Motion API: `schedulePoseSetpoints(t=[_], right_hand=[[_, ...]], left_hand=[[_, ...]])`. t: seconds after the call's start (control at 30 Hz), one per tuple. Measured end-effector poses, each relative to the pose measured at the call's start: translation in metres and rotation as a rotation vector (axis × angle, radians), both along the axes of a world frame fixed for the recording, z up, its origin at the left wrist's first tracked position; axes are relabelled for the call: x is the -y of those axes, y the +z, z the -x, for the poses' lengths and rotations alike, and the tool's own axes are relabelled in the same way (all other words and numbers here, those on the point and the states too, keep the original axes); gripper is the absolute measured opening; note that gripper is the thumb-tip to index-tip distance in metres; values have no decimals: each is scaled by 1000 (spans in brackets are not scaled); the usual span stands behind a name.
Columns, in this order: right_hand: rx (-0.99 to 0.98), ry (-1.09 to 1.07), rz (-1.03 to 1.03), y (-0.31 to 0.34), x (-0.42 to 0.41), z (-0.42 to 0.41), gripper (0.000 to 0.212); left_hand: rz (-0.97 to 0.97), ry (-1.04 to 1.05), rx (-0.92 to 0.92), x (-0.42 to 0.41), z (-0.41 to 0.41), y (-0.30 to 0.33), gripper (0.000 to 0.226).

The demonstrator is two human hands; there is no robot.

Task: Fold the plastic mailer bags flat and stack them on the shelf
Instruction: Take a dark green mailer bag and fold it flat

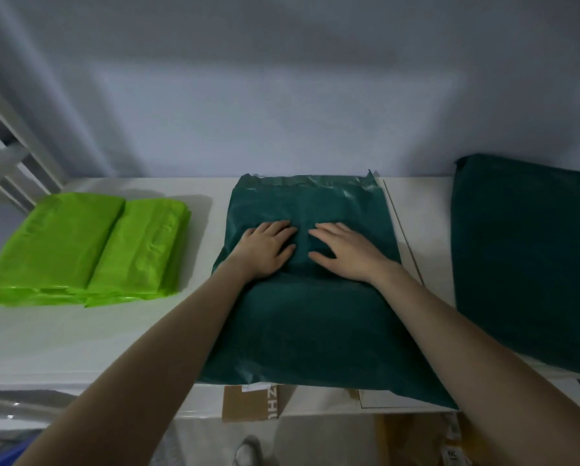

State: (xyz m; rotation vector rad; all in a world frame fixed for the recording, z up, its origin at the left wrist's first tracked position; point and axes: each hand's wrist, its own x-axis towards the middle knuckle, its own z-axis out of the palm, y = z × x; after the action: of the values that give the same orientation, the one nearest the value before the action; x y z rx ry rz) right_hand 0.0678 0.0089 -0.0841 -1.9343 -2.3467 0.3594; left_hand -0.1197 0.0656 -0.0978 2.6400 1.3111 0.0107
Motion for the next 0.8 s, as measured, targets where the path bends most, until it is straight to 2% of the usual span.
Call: schedulePoseSetpoints(t=[0.07,0.17,0.33,0.43,0.6,0.8], right_hand=[[60,4,-16,-12,-3,-2,59],[35,-96,-20,-26,-2,-8,58],[29,-307,-15,-34,0,-15,64],[56,-416,-5,-34,2,-24,65],[106,-432,6,-35,6,-27,67],[107,-397,16,-32,35,-20,70]], left_hand=[[3,23,21,1,0,-9,51],[31,100,62,1,1,-18,53],[21,306,2,-1,4,-23,73],[8,356,-13,0,8,-24,81],[25,404,29,6,9,-24,72],[-14,395,41,38,20,-25,73]])
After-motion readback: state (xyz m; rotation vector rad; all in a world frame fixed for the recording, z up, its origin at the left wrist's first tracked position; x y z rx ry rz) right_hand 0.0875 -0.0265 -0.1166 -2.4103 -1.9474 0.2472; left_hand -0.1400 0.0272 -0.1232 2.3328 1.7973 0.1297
